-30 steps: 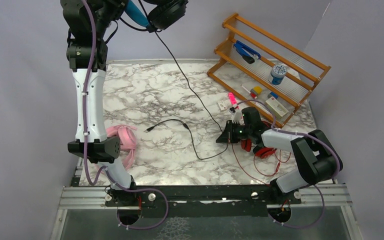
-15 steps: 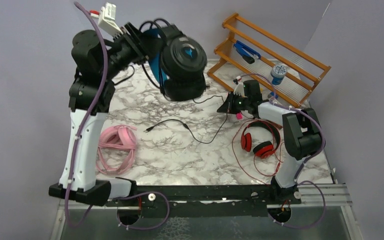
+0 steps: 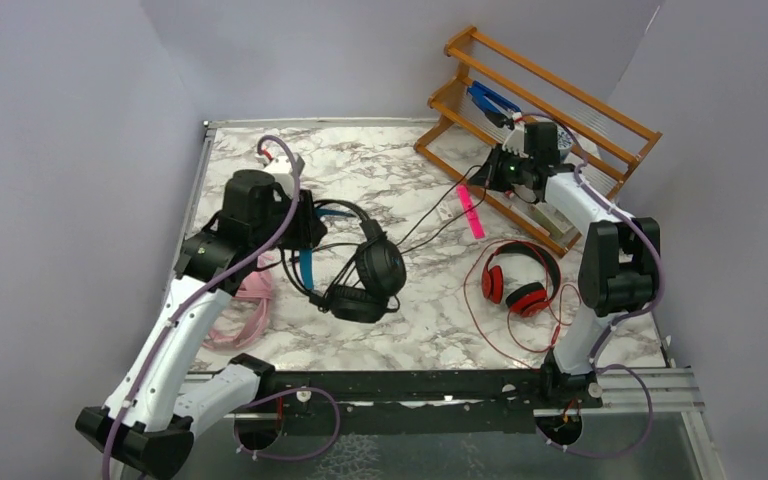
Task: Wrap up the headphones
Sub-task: Wrap the headphones cable around the headphones.
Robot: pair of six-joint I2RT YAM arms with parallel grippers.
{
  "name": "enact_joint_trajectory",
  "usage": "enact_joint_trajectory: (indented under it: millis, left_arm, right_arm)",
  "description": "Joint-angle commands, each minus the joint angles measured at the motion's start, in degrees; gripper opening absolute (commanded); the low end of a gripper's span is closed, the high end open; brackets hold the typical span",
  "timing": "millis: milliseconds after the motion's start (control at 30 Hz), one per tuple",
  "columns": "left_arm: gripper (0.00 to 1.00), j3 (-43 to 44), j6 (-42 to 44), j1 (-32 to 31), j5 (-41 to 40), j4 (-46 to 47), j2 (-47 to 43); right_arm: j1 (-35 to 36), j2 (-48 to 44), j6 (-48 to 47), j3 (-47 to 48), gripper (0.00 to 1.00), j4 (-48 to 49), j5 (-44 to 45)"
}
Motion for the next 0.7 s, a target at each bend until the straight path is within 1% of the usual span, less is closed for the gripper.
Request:
enact_joint_trajectory:
  millis: [0,33,100,200,333,367,433,567,667]
  left_arm:
    - [0.00,-5.33,7.93,-1.12,-9.47,-3.22,-0.39]
    - [0.00,-5.75,8.99,-2.37,-12.10,-3.30,0.55]
    - [0.00,-5.86,9.19,-6.32,-20.21,-4.06,3.29]
    - [0.00,-6.13,9.38,-10.32,-31.04,-5.20,7.76]
    - [0.00,-6.20,7.65,-15.51,-43.81,-4.88,12.35]
    - [0.00,-5.84,6.14,-16.22,-48.41,-4.63,13.62]
    - [0.00,-4.57,3.50,-16.36,-55.16,-3.48,15.77]
    - [0.00,-1.04,-1.58,-16.34,-65.00,-1.95,20.58]
    - [0.00,1.06,-5.77,-16.21,-70.44,-1.77,24.52]
  right_arm:
    - [0.03,-3.29,-2.58,7.04,0.00,-4.48,1.79]
    - [0.00,-3.11,-2.86,8.52,0.00,-5.47,0.65]
    - [-0.02,-2.84,-3.67,11.18,0.00,-7.40,-1.69]
    - [0.02,-3.51,-4.66,13.78,0.00,-10.00,-1.64]
    - [0.06,-3.43,-7.33,18.97,0.00,-15.93,-2.45]
    - [0.06,-3.50,-7.59,19.99,0.00,-17.24,-3.25]
    - [0.14,-4.53,-7.56,20.67,0.00,-18.53,-4.66]
    - [0.38,-8.12,-6.80,19.52,0.00,-18.52,-6.47]
    - [0.41,-10.51,-5.97,19.04,0.00,-18.96,-7.89]
